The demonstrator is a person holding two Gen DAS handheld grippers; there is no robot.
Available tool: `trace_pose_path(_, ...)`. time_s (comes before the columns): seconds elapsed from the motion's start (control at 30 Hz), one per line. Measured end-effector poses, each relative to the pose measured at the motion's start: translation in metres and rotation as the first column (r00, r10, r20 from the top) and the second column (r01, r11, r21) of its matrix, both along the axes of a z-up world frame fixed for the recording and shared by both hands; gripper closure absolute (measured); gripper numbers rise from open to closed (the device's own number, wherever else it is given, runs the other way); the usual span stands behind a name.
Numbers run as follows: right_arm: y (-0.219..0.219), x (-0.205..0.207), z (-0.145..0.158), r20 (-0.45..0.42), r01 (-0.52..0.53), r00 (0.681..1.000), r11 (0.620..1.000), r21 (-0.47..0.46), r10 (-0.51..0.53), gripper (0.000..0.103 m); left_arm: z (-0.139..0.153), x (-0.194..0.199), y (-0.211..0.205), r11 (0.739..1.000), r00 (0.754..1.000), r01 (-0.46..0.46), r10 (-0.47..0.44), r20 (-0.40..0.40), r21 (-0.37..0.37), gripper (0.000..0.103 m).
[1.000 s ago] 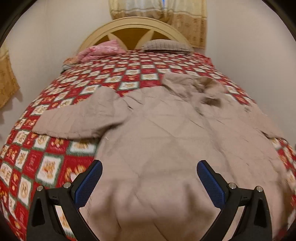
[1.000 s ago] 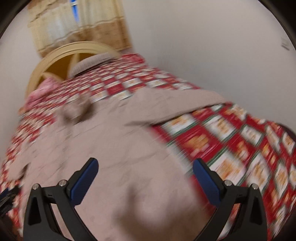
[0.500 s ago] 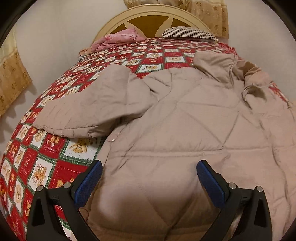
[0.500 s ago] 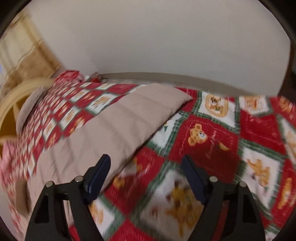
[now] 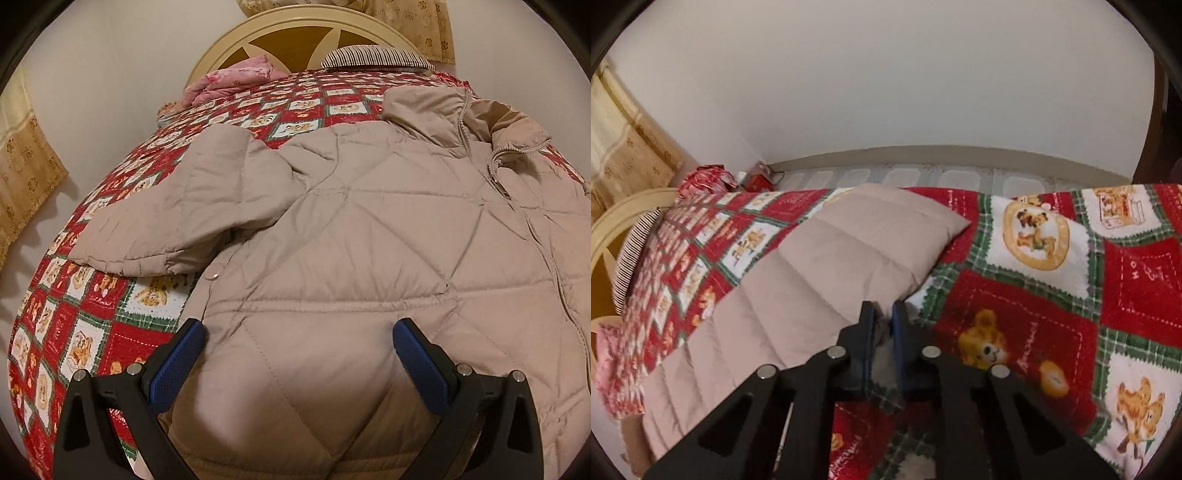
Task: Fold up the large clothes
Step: 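Grasp the jacket sleeve with the right tool and fold it across the body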
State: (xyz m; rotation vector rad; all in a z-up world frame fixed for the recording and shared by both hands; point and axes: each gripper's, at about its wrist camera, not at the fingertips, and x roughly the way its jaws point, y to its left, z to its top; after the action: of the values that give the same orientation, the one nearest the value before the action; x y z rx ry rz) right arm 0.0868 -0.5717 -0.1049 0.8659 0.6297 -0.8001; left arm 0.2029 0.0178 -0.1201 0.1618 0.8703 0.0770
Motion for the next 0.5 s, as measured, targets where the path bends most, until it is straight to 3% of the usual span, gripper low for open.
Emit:
trace_pose_path(0.13, 0.022, -0.008, 0.039, 0.044, -0.046, 0.998, 0.988, -0.148, 0.053, 0.095, 0.000, 0.000, 0.000, 1.000, 1.000, 0.001, -0.001, -0.003, -0.009, 0.001)
trace_pose_path(0.23, 0.053, -0.007, 0.075, 0.062, -0.121, 0.988, 0.953, -0.278, 0.143, 0.095, -0.001, 0.000, 0.001, 1.000, 1.000, 0.001, -0.001, -0.004, -0.017, 0.001)
trace_pose_path(0.4, 0.135, 0.005, 0.126, 0.041, -0.276, 0.941, 0.832, -0.482, 0.336, 0.095, 0.000, 0.000, 0.002, 1.000, 1.000, 0.001, -0.002, -0.005, -0.029, 0.001)
trace_pose_path(0.5, 0.197, 0.013, 0.147, 0.024, -0.388, 0.877, 0.737, -0.553, 0.479, 0.095, 0.000, 0.001, 0.004, 0.999, 1.000, 0.001, -0.001, -0.006, -0.042, 0.001)
